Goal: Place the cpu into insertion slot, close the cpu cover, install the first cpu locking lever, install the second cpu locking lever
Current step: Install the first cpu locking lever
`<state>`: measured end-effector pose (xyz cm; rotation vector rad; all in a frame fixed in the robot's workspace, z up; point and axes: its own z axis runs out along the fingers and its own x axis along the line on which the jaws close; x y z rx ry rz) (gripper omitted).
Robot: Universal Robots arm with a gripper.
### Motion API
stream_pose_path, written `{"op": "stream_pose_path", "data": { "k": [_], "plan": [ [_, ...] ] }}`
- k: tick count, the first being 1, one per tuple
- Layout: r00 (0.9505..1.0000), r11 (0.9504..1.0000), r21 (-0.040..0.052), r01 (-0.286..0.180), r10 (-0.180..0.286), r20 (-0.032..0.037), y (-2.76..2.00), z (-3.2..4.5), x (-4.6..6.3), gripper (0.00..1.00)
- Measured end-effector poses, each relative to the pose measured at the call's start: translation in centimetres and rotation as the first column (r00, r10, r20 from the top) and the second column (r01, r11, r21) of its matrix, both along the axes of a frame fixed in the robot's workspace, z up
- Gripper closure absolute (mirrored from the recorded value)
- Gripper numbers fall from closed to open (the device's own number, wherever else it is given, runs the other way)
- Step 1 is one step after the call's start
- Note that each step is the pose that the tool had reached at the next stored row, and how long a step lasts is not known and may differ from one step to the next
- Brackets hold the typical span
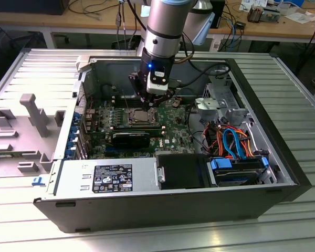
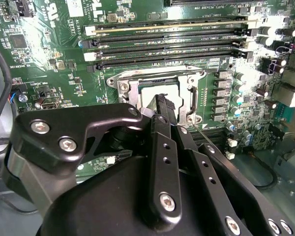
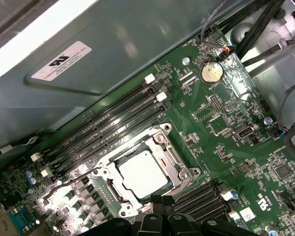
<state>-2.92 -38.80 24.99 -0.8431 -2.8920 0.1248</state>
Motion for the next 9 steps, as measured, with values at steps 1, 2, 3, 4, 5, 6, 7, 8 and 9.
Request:
{"op": "stream_pose_path", "data": {
  "k": [1, 2, 3, 4, 5, 6, 7, 8, 9],
  "plan": [
    [1.0, 1.0, 0.0, -0.001, 0.001, 0.0, 0.0, 0.0, 0.0, 0.89],
    [1.0, 1.0, 0.0, -0.001, 0.001, 0.0, 0.0, 0.0, 0.0, 0.89],
    [1.0, 1.0, 0.0, -0.002, 0.002, 0.0, 0.0, 0.0, 0.0, 0.89],
    [1.0, 1.0, 0.0, -0.003, 0.003, 0.0, 0.0, 0.0, 0.0, 0.89],
    [1.0, 1.0, 0.0001, -0.003, 0.003, 0.0, 0.0, 0.0, 0.0, 0.89],
    [1.0, 1.0, 0.0, -0.004, 0.004, 0.0, 0.0, 0.0, 0.0, 0.89],
    [1.0, 1.0, 0.0, -0.005, 0.005, 0.0, 0.0, 0.0, 0.0, 0.89],
    [1.0, 1.0, 0.0, -0.006, 0.006, 0.0, 0.0, 0.0, 0.0, 0.89],
    [1.0, 1.0, 0.0, -0.006, 0.006, 0.0, 0.0, 0.0, 0.0, 0.89]
  ]
}}
